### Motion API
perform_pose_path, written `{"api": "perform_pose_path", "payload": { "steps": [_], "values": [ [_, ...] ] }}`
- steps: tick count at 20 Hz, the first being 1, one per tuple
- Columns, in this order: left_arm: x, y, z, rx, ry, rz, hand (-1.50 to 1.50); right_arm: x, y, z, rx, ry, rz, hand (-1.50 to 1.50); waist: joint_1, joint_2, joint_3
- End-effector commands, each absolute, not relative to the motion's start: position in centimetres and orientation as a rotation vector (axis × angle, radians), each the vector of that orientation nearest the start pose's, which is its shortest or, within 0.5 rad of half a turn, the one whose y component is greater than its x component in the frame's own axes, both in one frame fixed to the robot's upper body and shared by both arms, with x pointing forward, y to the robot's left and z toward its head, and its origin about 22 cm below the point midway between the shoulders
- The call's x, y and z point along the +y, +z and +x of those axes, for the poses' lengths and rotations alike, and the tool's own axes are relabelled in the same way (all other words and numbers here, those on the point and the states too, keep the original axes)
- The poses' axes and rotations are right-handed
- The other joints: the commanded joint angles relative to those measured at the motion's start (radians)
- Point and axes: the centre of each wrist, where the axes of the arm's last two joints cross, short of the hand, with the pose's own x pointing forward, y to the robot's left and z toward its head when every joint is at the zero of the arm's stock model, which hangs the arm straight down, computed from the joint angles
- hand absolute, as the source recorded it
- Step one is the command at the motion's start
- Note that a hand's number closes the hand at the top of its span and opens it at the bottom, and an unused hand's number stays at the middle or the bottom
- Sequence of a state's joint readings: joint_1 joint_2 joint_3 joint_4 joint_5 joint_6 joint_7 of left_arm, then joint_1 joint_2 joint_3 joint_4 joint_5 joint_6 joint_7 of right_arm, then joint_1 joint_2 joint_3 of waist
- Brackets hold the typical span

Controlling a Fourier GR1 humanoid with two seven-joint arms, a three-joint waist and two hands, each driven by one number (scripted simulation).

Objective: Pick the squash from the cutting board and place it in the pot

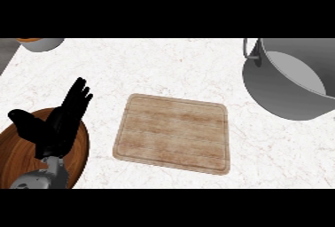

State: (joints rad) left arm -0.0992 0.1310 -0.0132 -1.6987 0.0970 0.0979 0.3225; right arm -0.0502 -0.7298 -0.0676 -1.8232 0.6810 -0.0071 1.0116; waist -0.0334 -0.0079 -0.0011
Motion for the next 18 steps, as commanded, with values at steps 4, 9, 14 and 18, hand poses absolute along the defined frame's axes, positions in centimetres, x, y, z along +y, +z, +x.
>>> {"api": "perform_pose_path", "payload": {
  "steps": [4,9,14,18],
  "values": [
    [24.4,6.7,26.6,-1.474,0.011,0.042,0.0,-32.7,24.0,21.3,-1.026,0.32,-1.578,1.5,0.021,0.003,0.0],
    [22.4,7.2,28.1,-1.48,-0.008,0.015,0.0,-32.7,27.5,23.4,-1.177,0.256,-1.543,1.5,0.036,0.009,0.001],
    [22.6,5.9,26.0,-1.482,-0.022,-0.004,0.0,-32.4,31.0,26.5,-1.123,0.236,-1.526,1.5,0.051,0.01,0.0],
    [22.7,7.0,28.8,-1.485,-0.026,0.002,0.0,-33.6,29.3,30.7,-1.101,0.219,-1.484,1.5,0.051,0.014,0.0]
  ]
}}
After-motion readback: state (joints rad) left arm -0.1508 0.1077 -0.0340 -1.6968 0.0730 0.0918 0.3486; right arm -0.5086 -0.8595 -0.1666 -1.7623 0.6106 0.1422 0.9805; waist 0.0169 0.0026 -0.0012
